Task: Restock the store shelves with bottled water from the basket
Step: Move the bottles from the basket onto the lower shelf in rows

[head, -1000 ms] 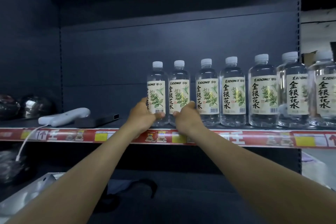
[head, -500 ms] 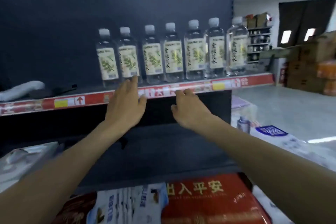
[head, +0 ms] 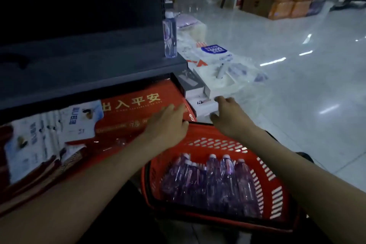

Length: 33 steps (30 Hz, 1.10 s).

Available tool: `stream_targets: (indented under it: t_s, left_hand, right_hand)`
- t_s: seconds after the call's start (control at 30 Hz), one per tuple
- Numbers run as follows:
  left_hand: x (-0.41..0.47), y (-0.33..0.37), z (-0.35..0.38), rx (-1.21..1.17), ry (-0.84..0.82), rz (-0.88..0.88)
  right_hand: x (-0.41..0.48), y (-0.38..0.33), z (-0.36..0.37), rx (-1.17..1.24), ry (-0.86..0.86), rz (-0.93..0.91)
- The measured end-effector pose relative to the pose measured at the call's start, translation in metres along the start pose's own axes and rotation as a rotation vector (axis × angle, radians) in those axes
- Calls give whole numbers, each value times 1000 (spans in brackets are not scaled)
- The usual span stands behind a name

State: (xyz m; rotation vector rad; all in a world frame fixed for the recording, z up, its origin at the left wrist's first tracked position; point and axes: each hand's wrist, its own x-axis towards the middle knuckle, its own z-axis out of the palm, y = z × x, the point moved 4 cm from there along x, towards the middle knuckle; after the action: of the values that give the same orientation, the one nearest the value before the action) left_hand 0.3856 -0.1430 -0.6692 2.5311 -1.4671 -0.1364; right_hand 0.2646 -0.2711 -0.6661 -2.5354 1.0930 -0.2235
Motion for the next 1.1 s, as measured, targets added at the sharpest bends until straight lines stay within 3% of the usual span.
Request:
stream_targets:
  t_s: [0.2, 0.37, 0.53, 0.67, 0.93, 1.1]
  left_hand:
    - [-17, -7, 138, -324, -415, -207]
    - [-26, -21, 210, -410, -429, -425]
    - [-8, 15, 258, -666, -570, -403]
    - [-16, 38, 283, -829, -708, -509]
    - [-7, 26, 312, -997, -700, -769]
    - [-7, 7, 315, -1123, -817, -874]
  right_hand:
    - [-51, 119, 97, 152, -239, 391]
    - [-71, 156, 179, 386, -351, 616]
    - [-63, 166, 189, 368, -281, 627]
    - [-68, 175, 211, 326, -267, 588]
    - [-62, 195, 245, 626, -298, 648]
    - [-68, 193, 252, 762, -650, 672]
